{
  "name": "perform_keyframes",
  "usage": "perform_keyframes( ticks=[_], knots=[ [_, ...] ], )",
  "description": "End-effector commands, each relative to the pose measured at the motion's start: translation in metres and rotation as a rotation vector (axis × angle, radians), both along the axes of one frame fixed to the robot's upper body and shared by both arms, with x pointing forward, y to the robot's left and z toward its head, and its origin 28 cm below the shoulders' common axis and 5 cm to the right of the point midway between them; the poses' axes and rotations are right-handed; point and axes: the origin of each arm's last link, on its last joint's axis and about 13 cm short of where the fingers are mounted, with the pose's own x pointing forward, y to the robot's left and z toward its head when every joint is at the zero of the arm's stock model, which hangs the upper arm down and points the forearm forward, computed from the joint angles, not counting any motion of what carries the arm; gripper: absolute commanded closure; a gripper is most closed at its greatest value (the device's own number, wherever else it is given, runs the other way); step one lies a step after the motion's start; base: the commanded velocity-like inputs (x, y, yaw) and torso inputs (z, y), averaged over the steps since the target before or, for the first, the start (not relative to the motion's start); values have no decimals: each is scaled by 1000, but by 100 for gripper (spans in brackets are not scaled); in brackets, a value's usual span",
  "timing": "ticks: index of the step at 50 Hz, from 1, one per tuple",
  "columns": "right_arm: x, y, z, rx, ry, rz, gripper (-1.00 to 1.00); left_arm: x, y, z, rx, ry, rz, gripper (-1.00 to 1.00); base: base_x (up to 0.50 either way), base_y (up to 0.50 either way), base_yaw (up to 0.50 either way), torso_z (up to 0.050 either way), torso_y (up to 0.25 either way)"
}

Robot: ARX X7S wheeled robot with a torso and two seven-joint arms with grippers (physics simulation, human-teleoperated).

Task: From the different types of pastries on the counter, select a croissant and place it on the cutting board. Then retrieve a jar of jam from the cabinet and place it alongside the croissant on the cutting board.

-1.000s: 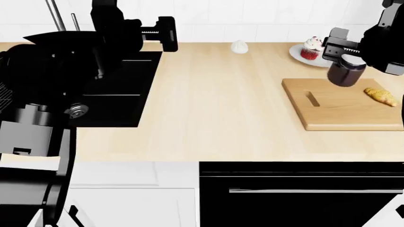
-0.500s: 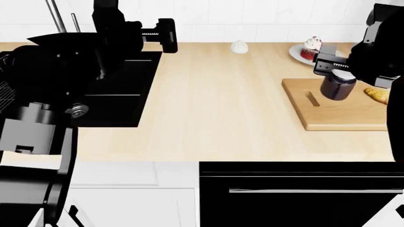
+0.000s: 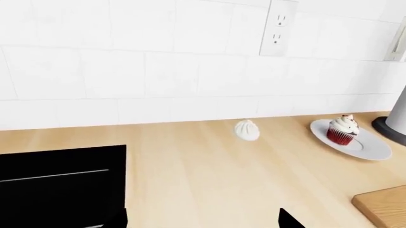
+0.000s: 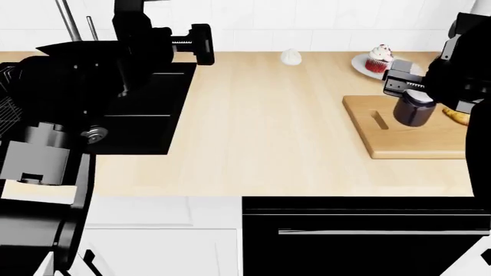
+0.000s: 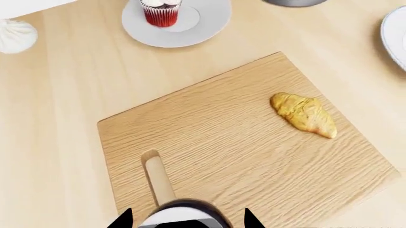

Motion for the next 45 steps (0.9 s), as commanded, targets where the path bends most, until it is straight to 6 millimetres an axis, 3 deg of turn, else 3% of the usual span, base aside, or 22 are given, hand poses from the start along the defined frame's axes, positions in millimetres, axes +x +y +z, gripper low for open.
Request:
perform_keyframes(
  ticks=[1, 45],
  knots=[
    [1, -1, -1, 5, -16, -25, 100, 1, 1, -1, -1, 3, 4, -100, 0, 0, 0, 0, 0],
    [7, 1, -21, 22, -14, -81, 100, 8, 3, -3, 4, 11, 25, -100, 0, 0, 0, 0, 0]
  ],
)
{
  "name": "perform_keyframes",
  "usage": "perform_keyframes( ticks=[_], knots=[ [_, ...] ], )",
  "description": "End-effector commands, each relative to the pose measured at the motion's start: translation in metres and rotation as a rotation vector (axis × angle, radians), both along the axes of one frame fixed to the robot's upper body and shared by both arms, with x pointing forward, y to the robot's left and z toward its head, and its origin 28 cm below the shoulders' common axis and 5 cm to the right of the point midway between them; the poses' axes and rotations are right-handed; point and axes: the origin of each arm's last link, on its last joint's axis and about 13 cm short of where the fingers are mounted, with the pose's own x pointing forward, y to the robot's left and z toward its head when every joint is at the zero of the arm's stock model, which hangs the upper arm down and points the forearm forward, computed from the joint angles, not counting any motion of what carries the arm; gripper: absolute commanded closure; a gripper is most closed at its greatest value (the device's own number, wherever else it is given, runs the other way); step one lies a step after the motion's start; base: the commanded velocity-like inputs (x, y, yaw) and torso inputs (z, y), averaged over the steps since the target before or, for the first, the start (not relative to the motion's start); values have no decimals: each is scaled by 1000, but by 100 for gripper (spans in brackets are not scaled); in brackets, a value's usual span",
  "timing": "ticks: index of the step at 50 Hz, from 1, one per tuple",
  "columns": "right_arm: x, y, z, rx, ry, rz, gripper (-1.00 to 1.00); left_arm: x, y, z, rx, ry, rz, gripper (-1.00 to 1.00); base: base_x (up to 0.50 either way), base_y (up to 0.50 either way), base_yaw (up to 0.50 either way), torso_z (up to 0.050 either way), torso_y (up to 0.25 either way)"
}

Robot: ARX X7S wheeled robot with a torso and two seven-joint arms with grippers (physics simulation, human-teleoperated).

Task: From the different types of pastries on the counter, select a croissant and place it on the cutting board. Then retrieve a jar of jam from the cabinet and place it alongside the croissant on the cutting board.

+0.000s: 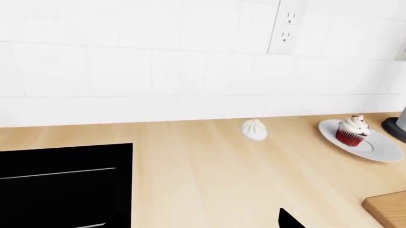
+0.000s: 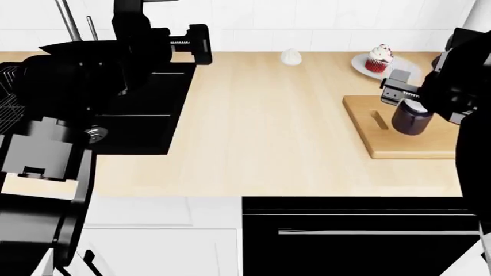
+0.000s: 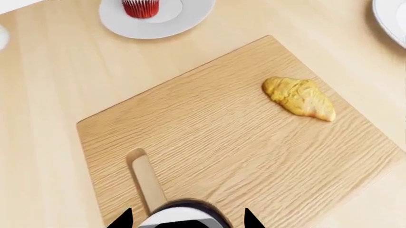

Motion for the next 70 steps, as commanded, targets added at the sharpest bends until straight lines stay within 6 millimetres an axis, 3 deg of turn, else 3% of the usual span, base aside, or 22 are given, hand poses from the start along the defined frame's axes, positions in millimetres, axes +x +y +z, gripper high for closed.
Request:
perform_keyframes(
  ticks=[1, 41, 63, 64, 70],
  knots=[
    [1, 0, -1, -2, -16, -11, 100, 2, 0, -1, 2, 3, 5, -100, 0, 0, 0, 0, 0],
    [5, 2, -21, 12, -3, -36, 100, 12, -1, -6, 11, 23, 15, -100, 0, 0, 0, 1, 1],
    [7, 3, -21, 7, -27, -44, 100, 13, -1, -7, 9, 26, 14, -100, 0, 0, 0, 0, 0],
    [7, 3, -21, 7, -29, -44, -100, 14, -2, -7, 9, 26, 13, -100, 0, 0, 0, 0, 10],
    [7, 2, -21, 4, -33, -41, -100, 13, -2, -7, 7, 28, 10, -100, 0, 0, 0, 0, 0]
  ],
)
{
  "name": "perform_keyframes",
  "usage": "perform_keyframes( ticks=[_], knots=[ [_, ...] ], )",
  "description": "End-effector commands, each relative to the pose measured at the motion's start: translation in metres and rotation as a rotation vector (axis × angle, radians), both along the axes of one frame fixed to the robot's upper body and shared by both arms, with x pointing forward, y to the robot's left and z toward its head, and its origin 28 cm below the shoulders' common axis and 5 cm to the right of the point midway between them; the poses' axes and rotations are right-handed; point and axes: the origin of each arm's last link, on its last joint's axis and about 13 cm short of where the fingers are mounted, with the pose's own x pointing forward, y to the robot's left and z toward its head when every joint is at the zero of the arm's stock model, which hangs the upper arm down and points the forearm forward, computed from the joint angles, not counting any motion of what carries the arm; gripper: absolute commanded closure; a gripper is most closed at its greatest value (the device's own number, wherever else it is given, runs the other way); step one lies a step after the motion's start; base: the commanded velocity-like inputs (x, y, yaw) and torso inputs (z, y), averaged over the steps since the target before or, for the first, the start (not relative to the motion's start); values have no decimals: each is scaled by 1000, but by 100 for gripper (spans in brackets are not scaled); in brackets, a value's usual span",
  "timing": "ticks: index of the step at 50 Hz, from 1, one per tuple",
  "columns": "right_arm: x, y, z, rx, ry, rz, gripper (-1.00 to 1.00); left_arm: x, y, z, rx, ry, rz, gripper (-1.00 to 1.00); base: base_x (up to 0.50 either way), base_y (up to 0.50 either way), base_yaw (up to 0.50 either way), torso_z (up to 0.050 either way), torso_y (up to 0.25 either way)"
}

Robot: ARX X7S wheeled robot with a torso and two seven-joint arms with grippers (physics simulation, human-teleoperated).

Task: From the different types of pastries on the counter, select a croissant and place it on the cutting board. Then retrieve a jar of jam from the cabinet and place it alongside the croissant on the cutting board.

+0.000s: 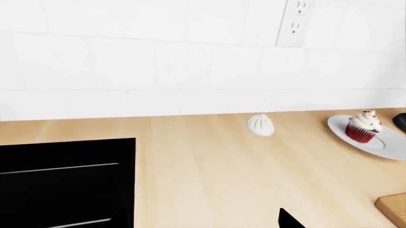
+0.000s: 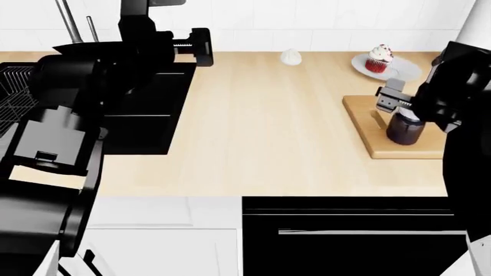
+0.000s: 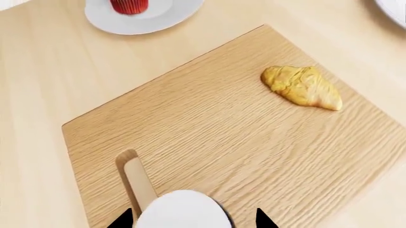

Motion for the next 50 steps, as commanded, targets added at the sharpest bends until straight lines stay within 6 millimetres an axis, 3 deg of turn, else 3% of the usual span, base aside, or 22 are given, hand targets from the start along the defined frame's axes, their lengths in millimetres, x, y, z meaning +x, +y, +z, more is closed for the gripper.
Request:
perform_keyframes(
  ticks=[1, 24, 40, 50],
  knots=[
    [0, -1, 3, -8, -18, 2, -100, 0, 0, -1, -2, 2, -4, -100, 0, 0, 0, 0, 0],
    [2, -2, 14, -46, -72, -1, -100, -1, 1, 3, -13, -6, -2, -100, 0, 0, 0, 0, 0],
    [1, -9, 78, -151, -363, 189, -100, -8, 4, 12, -1, -39, -4, -100, 0, 0, 0, 0, 0],
    [0, -10, 94, -204, -438, 332, -100, -24, 16, 21, -18, -70, 3, -100, 0, 0, 0, 0, 0]
  ],
)
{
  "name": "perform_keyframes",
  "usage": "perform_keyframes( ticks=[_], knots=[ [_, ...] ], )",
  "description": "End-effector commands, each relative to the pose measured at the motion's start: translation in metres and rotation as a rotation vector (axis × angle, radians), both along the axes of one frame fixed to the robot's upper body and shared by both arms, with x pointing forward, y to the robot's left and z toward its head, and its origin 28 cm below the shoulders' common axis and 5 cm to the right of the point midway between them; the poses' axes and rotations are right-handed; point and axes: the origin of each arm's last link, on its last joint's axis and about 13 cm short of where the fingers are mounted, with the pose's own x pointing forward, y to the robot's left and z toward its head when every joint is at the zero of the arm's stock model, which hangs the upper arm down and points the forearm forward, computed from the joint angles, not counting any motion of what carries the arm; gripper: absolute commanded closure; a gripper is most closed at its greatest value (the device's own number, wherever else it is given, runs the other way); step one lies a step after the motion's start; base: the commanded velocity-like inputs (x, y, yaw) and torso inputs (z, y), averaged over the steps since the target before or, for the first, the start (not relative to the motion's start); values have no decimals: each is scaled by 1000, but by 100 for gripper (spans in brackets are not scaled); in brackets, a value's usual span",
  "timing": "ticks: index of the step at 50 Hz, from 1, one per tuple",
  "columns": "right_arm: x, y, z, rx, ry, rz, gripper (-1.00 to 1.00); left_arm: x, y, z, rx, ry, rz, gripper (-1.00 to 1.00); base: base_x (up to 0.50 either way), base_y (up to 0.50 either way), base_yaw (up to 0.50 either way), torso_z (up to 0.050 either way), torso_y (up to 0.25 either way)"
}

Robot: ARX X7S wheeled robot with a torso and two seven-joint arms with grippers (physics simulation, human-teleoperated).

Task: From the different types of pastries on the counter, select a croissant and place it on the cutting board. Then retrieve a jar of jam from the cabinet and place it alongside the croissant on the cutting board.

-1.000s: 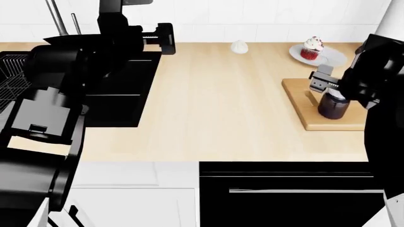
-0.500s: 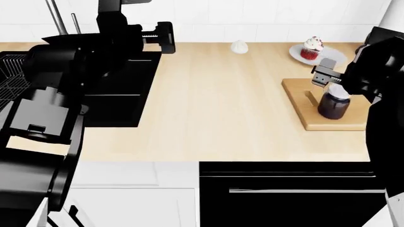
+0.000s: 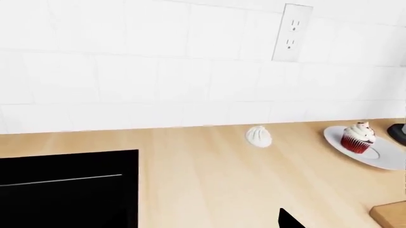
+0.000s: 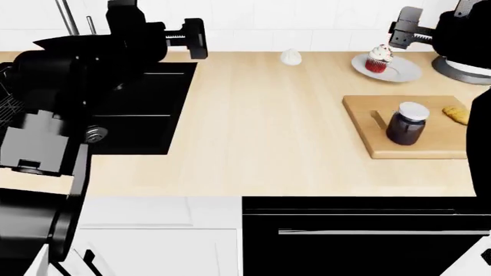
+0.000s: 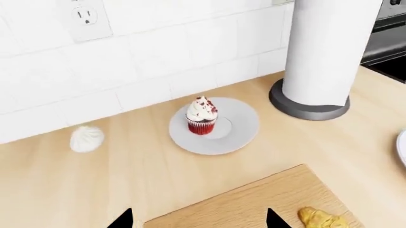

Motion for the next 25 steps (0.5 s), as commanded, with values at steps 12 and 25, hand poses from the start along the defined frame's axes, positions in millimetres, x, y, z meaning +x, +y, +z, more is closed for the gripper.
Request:
perform_keyframes(
  ticks=[12, 25],
  knots=[
    [-49, 9, 18, -123, -172, 247, -100, -56, 17, 26, -68, -51, -53, -100, 0, 0, 0, 0, 0],
    [-89, 19, 7, -140, -212, 322, -100, -69, 15, 36, -92, -79, -90, -100, 0, 0, 0, 0, 0]
  ],
)
